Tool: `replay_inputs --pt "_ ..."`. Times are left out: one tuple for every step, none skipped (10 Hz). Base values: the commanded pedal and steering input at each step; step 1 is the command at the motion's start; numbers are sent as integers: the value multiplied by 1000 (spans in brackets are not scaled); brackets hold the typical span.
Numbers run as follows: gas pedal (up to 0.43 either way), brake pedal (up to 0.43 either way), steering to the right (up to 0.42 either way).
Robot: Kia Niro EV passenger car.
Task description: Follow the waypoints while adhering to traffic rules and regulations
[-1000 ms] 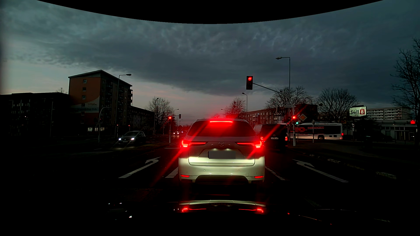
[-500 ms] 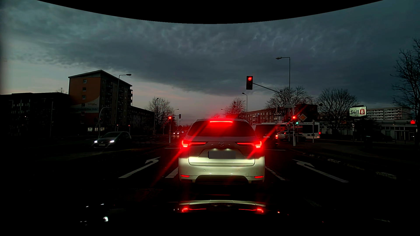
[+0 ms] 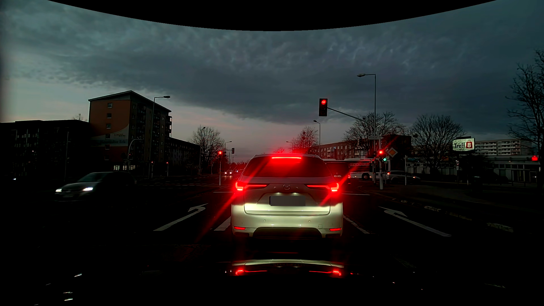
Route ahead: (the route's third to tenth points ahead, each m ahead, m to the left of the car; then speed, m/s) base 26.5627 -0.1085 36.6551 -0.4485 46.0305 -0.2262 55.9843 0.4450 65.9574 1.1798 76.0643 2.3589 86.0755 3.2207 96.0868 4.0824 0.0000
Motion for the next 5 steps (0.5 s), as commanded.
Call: replay_inputs --pt "0 341 -10" --pt "0 341 -10" --pt "0 341 -10" --pt "0 341 -10" --pt "0 341 -10"
